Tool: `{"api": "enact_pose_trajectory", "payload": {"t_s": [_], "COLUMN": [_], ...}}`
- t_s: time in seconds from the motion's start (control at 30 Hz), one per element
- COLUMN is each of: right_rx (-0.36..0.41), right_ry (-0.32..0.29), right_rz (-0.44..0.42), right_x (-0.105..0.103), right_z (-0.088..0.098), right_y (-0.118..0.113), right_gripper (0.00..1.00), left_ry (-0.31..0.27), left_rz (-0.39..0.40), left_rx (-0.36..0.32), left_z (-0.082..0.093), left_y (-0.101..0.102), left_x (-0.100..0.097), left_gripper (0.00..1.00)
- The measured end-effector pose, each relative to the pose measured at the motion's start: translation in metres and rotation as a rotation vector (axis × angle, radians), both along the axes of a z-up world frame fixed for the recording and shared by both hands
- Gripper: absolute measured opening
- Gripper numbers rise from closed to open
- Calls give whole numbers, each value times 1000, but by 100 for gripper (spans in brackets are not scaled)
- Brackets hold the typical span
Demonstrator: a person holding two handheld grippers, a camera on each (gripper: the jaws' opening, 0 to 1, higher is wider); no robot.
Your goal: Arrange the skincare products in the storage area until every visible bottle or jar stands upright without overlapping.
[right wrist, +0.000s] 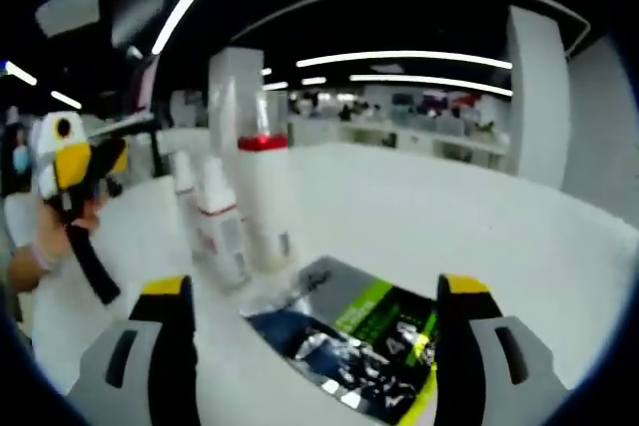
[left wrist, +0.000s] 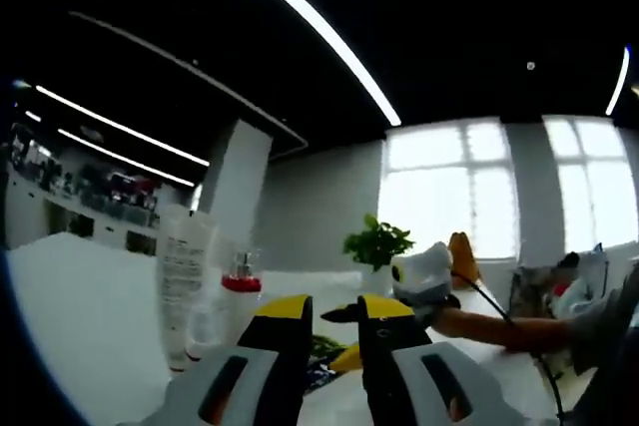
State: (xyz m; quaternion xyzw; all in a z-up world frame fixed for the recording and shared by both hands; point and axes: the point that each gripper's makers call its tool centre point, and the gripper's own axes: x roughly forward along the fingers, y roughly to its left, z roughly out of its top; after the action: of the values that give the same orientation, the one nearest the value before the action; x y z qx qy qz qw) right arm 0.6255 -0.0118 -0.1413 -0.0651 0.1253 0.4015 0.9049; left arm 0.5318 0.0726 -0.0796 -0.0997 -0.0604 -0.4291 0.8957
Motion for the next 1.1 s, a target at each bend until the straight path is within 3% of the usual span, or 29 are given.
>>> {"api": "enact_pose_trajectory", "payload": {"t_s": [0.07, 0.13, 0.2, 0.33, 0.43, 0.53, 0.6, 0.73, 0.83, 1.1], "right_rx": [4, -21, -71, -99, -138, -212, -235, -252, -271, -293], "right_ry": [-48, -105, -125, -160, -177, -187, -190, -139, -102, -90], "right_rz": [124, 187, 239, 311, 346, 350, 347, 356, 359, 351], "right_x": [-25, -44, -64, -108, -135, -151, -158, -168, -170, -169], "right_z": [16, 26, 27, 22, 10, -6, -13, -29, -42, -52], "right_y": [10, 14, 16, 19, 16, 6, 1, -6, -9, -11], "right_gripper": [100, 100, 100, 99, 97, 93, 87, 86, 84, 82], "left_ry": [-39, -75, -148, -153, -151, -86, -52, 111, 197, 192], "left_rz": [-7, 18, 54, 5, -52, -102, -113, -188, -227, -210], "left_rx": [58, 122, 171, 199, 259, 330, 378, 438, 510, 717], "left_z": [-3, -8, -7, -9, -16, -32, -43, -72, -92, -130], "left_y": [-8, -11, -13, -24, -34, -44, -47, -53, -54, -57], "left_x": [-4, -5, -6, -14, -21, -27, -27, -30, -35, -39], "left_gripper": [21, 21, 21, 24, 27, 32, 29, 26, 20, 7]}}
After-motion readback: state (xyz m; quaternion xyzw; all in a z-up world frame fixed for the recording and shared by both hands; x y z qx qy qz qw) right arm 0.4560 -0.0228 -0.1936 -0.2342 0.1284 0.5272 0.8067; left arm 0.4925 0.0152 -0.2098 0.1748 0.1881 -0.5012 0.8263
